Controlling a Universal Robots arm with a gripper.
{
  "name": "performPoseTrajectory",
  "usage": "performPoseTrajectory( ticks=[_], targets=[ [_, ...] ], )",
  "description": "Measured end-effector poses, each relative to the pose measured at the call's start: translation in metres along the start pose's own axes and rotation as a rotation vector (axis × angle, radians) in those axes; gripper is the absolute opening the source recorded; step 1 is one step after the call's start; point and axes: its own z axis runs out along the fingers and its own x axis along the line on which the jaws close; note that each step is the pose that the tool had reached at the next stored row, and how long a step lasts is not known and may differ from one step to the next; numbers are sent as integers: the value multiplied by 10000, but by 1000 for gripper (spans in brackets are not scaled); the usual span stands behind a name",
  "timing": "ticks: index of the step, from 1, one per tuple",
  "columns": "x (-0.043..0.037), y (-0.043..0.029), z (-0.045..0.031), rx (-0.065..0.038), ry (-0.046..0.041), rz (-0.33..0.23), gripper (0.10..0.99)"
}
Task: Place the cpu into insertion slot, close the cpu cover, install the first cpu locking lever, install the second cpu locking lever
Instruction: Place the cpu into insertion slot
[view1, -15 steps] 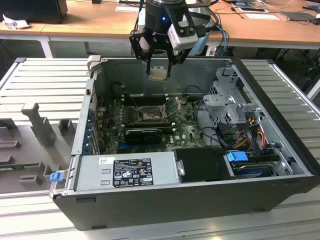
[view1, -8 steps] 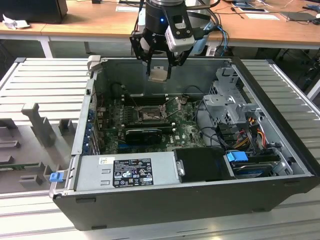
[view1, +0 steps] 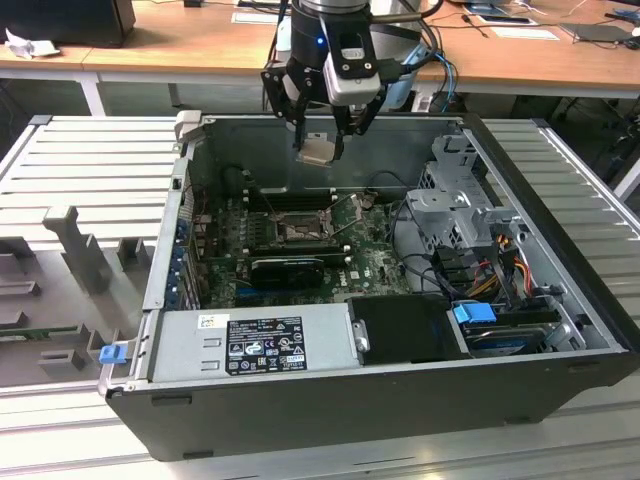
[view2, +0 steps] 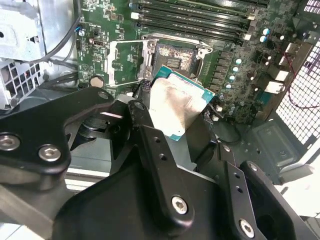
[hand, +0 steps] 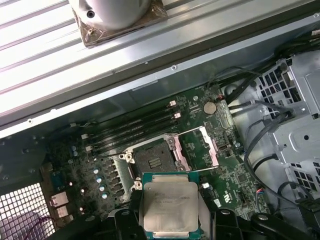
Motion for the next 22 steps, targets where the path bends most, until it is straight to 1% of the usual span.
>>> performPoseTrajectory(
  ticks=[6, 12, 19, 22],
  targets=[
    [0, 0, 3, -8, -37, 420, 525],
    [0, -1, 7, -20, -87, 970, 525],
    [0, 0, 8, -28, -130, 1445, 525],
    [0, -1, 8, -33, -157, 1750, 525]
  ],
)
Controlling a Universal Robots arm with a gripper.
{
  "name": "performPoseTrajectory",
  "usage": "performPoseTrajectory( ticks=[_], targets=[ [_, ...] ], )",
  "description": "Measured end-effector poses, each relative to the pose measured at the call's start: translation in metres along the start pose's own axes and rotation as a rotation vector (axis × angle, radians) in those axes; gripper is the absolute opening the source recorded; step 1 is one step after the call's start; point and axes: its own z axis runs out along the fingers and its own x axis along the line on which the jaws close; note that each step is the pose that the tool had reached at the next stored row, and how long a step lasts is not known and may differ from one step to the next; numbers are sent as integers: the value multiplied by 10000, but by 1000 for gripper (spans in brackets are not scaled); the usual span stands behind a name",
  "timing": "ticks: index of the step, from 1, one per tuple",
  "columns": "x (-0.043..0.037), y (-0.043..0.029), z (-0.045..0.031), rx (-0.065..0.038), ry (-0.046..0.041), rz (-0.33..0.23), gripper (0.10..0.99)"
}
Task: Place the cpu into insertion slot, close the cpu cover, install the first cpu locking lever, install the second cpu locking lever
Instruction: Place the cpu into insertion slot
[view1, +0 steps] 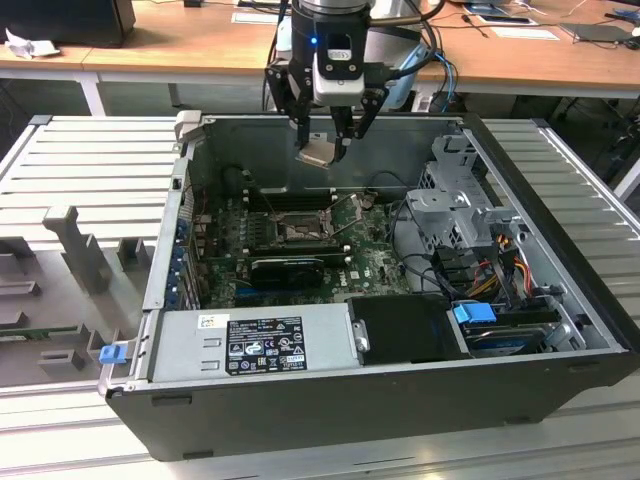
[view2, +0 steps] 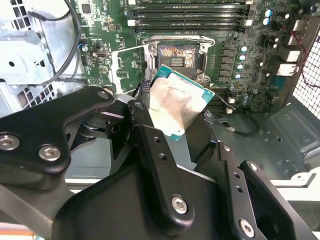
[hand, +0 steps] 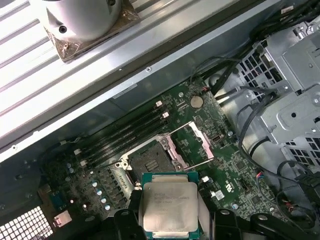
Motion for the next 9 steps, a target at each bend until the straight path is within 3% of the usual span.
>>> performPoseTrajectory(
  ticks=[9],
  targets=[
    [0, 0, 4, -21, -92, 1022, 525]
  ],
)
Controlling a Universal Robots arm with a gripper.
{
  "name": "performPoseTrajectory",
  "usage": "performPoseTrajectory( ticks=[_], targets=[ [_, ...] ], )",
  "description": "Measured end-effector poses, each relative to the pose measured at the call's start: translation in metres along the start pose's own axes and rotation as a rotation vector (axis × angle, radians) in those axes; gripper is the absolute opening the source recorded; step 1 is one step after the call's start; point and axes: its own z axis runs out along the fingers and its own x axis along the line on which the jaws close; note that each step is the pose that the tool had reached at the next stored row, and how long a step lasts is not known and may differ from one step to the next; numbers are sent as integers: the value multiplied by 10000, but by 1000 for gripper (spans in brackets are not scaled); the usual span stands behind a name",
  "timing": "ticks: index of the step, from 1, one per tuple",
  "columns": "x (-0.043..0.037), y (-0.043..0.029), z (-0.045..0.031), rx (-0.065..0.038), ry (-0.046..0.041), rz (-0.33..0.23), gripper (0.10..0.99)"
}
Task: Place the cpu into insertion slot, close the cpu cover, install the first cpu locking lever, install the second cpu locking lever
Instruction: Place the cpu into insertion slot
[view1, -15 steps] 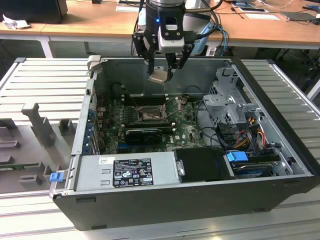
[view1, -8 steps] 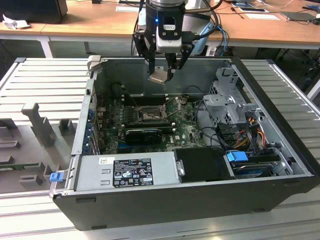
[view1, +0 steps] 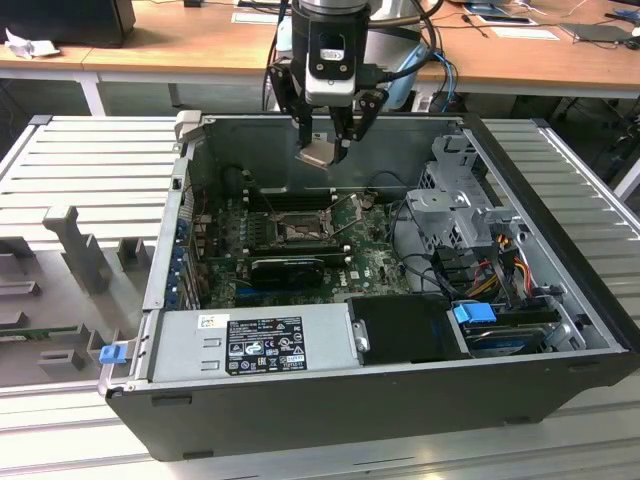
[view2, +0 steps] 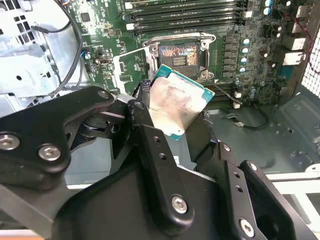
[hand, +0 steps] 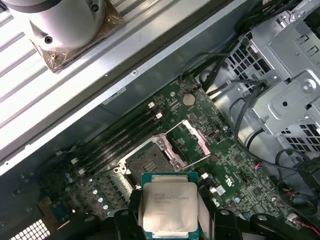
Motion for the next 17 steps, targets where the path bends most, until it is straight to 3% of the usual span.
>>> performPoseTrajectory(
  ticks=[6, 13, 17],
  targets=[
    [0, -1, 13, -3, -98, 974, 525],
    [19, -17, 20, -5, -103, 1032, 525],
    [19, -18, 24, -17, -156, 1614, 525]
  ],
)
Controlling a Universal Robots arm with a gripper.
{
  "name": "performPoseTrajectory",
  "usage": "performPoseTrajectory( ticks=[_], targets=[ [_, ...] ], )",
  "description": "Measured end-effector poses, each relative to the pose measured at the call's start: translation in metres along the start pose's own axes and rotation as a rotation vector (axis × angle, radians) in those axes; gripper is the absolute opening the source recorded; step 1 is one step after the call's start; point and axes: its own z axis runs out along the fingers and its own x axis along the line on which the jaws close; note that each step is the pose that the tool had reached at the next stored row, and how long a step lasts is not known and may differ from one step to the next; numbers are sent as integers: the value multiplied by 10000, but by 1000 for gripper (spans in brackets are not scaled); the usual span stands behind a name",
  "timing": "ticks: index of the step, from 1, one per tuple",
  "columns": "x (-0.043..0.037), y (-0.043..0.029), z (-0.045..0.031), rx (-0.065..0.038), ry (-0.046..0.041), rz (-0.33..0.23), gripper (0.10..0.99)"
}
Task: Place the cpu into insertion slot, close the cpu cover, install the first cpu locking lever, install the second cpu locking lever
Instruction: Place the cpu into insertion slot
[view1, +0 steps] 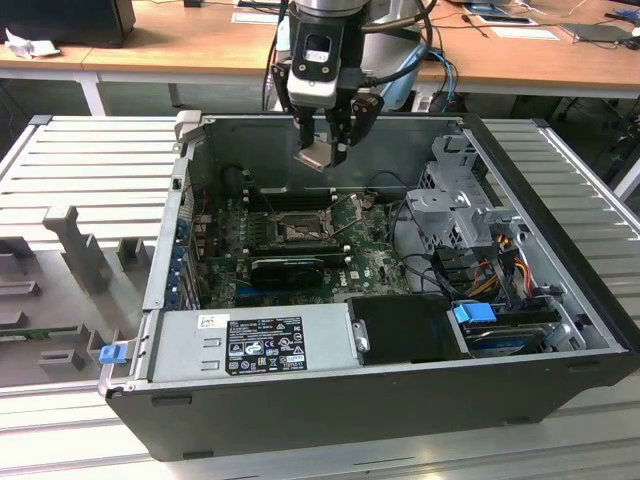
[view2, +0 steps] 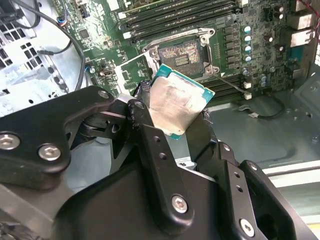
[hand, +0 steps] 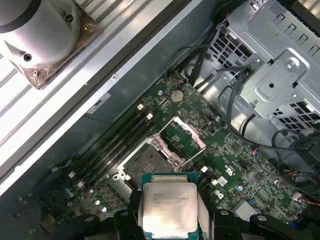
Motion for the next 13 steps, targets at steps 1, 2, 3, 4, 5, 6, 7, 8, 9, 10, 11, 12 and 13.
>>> performPoseTrajectory(
  ticks=[1, 2, 3, 4, 5, 6, 7, 8, 9, 10, 11, 12, 13],
  targets=[
    [0, 0, 1, -2, -19, 214, 525],
    [0, 0, 2, -6, -33, 374, 525],
    [0, 0, 2, -8, -48, 538, 525],
    [0, 0, 3, -11, -62, 704, 525],
    [0, 0, 3, -13, -72, 811, 525],
    [0, 0, 3, -15, -81, 921, 525],
    [0, 0, 4, -17, -91, 1026, 525],
    [0, 0, 7, -19, -95, 1077, 525],
    [0, 0, 9, -19, -98, 1111, 525],
    [0, -1, 15, -18, -101, 1142, 525],
    [0, -2, 24, -19, -102, 1152, 525],
    [0, -2, 29, -19, -102, 1156, 525],
    [-1, -3, 34, -20, -102, 1156, 525]
  ],
)
